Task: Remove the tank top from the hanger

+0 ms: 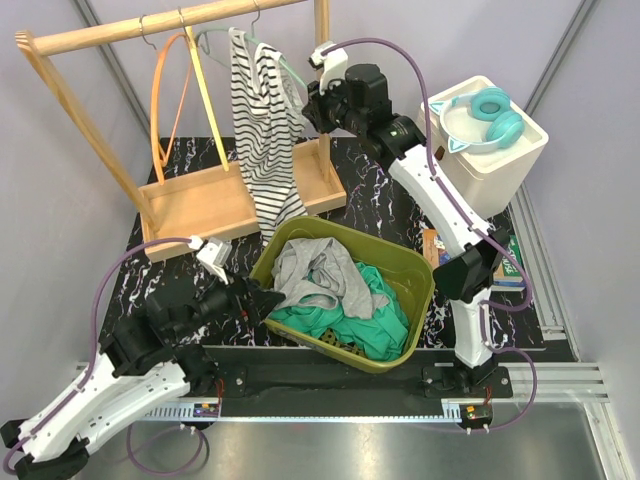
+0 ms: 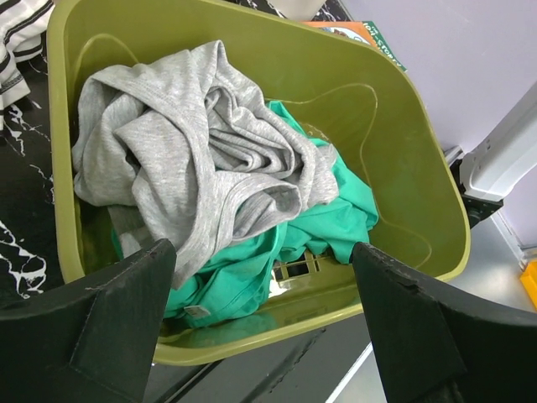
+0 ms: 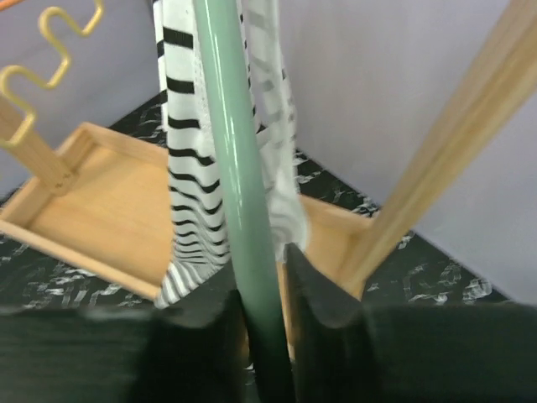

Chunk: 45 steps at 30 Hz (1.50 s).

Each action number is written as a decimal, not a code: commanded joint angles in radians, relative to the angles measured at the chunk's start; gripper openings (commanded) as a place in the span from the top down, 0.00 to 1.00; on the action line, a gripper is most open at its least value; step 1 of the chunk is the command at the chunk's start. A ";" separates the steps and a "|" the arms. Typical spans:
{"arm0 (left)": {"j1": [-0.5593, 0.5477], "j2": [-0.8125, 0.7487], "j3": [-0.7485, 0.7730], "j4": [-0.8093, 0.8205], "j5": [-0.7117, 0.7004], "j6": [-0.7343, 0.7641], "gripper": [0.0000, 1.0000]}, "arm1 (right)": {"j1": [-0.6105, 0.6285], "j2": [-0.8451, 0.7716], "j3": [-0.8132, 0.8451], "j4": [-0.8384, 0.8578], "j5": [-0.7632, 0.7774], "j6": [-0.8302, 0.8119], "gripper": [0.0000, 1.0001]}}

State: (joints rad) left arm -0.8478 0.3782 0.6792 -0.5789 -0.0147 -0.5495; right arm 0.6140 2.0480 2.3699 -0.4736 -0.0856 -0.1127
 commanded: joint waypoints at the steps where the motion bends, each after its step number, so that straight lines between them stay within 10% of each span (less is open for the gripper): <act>1: -0.002 -0.021 0.045 -0.005 0.002 0.033 0.11 | 0.007 0.009 0.074 -0.002 -0.082 0.044 0.86; 5: -0.002 -0.032 0.057 -0.016 -0.004 0.036 0.11 | 0.004 0.003 0.075 0.001 -0.101 0.065 1.00; 30: -0.002 0.014 0.074 0.031 0.073 -0.090 0.11 | 0.006 -0.411 -0.291 0.162 0.109 0.134 1.00; 45: -0.002 0.191 0.183 0.201 0.180 -0.119 0.12 | 0.006 -1.090 -1.118 0.270 0.041 0.320 1.00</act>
State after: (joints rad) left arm -0.8482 0.4965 0.7887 -0.5396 0.0845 -0.6559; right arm 0.6216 1.1461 1.3678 -0.3546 -0.0013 0.1230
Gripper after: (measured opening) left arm 0.896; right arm 0.182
